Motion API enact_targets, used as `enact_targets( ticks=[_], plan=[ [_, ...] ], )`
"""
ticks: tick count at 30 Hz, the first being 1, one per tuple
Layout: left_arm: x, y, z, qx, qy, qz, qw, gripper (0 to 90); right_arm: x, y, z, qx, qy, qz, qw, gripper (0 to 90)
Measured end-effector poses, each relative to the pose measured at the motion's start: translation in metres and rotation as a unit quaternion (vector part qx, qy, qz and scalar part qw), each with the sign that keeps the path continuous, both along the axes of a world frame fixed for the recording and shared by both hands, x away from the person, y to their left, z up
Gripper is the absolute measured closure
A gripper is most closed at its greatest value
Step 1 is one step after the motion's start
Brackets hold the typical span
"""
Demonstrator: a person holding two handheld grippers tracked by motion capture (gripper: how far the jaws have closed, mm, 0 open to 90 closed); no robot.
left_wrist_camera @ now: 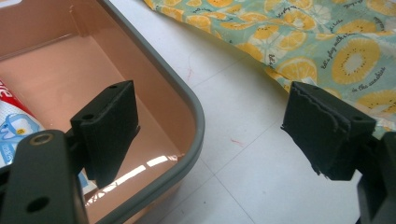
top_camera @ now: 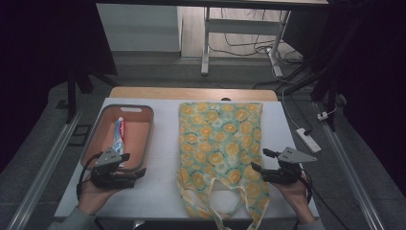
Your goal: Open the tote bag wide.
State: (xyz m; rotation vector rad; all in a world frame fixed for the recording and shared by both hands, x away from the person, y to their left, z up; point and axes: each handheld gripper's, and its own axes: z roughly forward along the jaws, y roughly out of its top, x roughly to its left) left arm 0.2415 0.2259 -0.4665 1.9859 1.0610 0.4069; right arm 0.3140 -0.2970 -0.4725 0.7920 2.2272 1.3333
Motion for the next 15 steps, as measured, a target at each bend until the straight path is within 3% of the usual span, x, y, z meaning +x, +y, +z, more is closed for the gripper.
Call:
enact_targets(
  ticks=[7,13,15],
  plan=[
    [0.002,-0.003,0.001,0.003,0.000,-0.005,1.0000,19.4,-0.001,0.002,-0.002,-0.008,0.003,0.001,1.0000,27.8],
    [0.006,-0.024,0.008,0.013,-0.007,-0.039,0.9992,19.9,-0.001,0.000,-0.001,-0.007,0.005,0.000,1.0000,27.7],
    [0.011,-0.043,0.011,0.023,-0.007,-0.066,0.9975,19.9,-0.002,0.000,-0.001,-0.006,0.008,-0.001,1.0000,27.7]
  ],
)
